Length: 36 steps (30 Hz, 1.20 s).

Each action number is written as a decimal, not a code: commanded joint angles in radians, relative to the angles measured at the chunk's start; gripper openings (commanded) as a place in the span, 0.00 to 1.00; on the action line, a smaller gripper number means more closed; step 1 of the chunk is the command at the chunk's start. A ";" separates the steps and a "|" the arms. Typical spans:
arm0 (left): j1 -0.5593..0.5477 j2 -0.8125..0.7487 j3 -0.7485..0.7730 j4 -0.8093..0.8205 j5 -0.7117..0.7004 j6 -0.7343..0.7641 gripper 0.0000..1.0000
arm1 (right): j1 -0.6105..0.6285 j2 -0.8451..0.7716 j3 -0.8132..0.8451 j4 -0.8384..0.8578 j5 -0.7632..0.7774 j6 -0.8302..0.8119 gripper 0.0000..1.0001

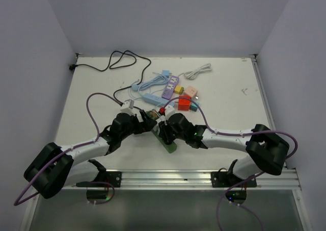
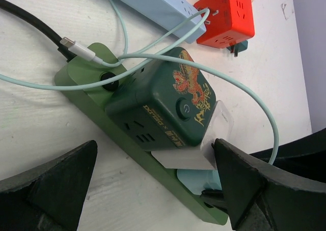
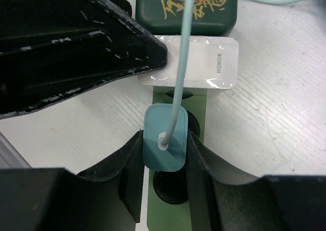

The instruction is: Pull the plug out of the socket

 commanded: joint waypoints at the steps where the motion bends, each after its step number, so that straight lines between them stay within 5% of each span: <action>1: 0.005 0.050 -0.068 -0.193 -0.070 0.050 0.99 | -0.052 -0.074 -0.011 0.088 -0.076 0.060 0.18; 23: 0.005 0.148 -0.080 -0.140 -0.046 0.036 0.97 | 0.096 -0.079 0.170 -0.110 0.200 -0.098 0.16; 28: 0.004 0.148 -0.081 -0.143 -0.047 0.036 0.97 | 0.078 -0.105 0.159 -0.102 0.162 -0.070 0.19; 33: 0.005 0.148 -0.087 -0.138 -0.046 0.033 0.96 | -0.057 -0.134 0.095 -0.032 -0.095 0.034 0.19; 36: 0.005 0.144 -0.092 -0.141 -0.044 0.030 0.95 | -0.107 -0.136 0.073 -0.009 -0.120 0.040 0.20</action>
